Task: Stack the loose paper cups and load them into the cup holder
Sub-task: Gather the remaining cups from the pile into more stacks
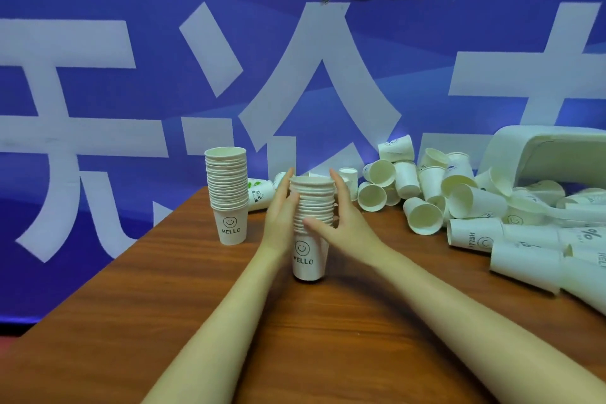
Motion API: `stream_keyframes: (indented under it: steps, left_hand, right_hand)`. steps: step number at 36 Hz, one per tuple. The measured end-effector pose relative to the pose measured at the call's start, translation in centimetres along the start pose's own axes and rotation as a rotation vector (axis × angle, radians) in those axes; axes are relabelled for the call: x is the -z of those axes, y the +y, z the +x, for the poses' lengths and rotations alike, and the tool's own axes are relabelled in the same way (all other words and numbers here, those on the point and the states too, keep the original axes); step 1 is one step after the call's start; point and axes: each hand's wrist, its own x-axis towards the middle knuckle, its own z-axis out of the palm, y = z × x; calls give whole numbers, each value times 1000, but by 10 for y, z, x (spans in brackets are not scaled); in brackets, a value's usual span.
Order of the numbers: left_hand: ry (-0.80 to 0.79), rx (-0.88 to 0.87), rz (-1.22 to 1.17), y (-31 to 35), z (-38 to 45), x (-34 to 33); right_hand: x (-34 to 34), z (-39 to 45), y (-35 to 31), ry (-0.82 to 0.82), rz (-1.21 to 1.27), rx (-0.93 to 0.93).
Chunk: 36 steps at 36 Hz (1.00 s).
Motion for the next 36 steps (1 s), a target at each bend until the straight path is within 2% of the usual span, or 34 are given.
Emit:
stream_keyframes:
  steps: [3, 8, 15, 21, 26, 28, 32, 36]
  left_hand:
    - [78, -68, 160, 2, 12, 15]
    - [214, -80, 283, -4, 22, 33]
    - [270, -97, 349, -12, 25, 42]
    - [356, -130, 428, -12, 22, 38]
    - [449, -160, 505, -9, 10, 31]
    - [425, -200, 489, -2, 7, 23]
    - [245, -335, 375, 14, -6, -10]
    - [-63, -355, 405, 11, -29, -64]
  right_hand:
    - [-20, 15, -2, 25, -47, 15]
    - [-47, 39, 2, 35, -64, 41]
    - [-61, 62, 15, 88, -49, 8]
    - [-45, 49, 22, 54, -78, -12]
    - [-2, 8, 25, 48, -202, -57]
    - [22, -15, 22, 35, -260, -63]
    - [83, -60, 20, 64, -392, -73]
    - [152, -104, 21, 281, -512, -96]
